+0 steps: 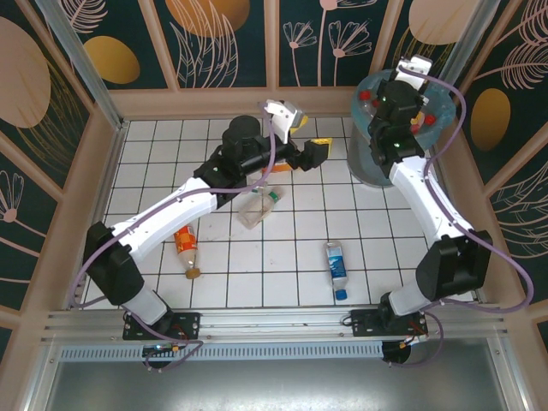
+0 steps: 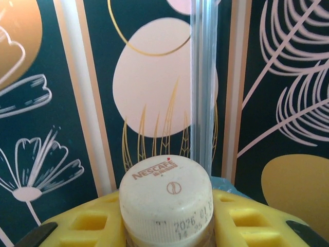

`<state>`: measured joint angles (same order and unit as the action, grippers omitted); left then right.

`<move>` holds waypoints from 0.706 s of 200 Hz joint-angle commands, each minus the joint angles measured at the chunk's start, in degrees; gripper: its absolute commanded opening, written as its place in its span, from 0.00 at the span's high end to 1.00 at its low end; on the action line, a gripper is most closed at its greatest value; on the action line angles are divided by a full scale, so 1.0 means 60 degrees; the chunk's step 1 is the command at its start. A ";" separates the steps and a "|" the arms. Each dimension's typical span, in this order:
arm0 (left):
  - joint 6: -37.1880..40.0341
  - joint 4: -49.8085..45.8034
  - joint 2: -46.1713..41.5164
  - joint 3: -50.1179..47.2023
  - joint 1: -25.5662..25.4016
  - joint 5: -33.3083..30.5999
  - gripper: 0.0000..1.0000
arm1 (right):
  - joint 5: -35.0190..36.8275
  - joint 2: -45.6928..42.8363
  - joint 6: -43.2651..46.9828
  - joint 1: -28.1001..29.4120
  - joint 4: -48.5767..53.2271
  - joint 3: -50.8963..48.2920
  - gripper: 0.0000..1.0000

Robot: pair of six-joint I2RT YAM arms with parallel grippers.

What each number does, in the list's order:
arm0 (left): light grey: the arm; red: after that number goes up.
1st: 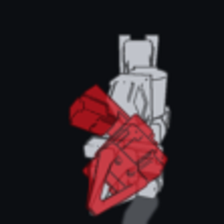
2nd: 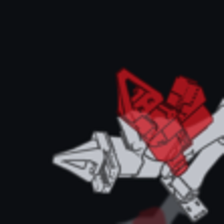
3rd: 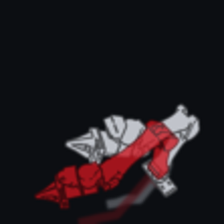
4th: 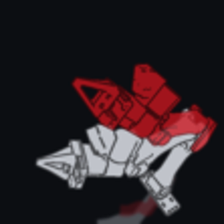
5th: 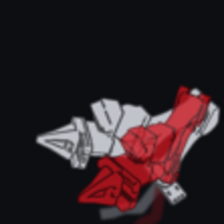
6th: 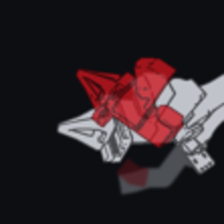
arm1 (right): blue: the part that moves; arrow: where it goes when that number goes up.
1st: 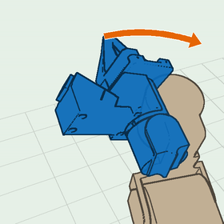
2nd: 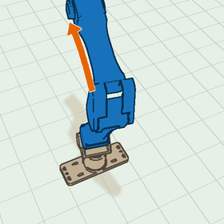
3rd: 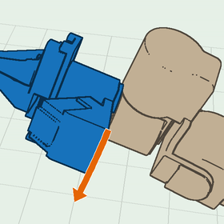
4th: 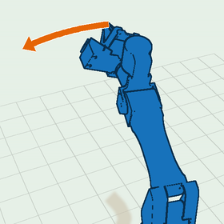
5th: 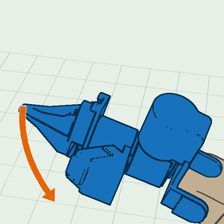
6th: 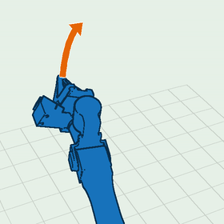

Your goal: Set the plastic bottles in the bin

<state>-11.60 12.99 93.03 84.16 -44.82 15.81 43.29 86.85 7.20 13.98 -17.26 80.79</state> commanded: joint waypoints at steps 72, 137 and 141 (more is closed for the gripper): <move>-0.0229 -0.0301 0.0520 0.0134 -0.0058 -0.0118 0.06 | -0.0789 0.0130 -0.0075 -0.0080 -0.0193 -0.0074 0.36; 0.0060 -0.0776 0.0109 -0.0385 -0.0049 -0.0582 0.05 | -0.1633 -0.0018 -0.2165 -0.0081 0.1997 0.0126 0.62; 0.0084 -0.0815 0.0058 -0.0469 -0.0059 -0.0629 0.05 | -0.1747 -0.0020 -0.2471 -0.0088 0.2214 0.0093 0.63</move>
<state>-12.60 9.93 96.55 83.57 -44.82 14.04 36.49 88.97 2.26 13.58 -12.27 80.42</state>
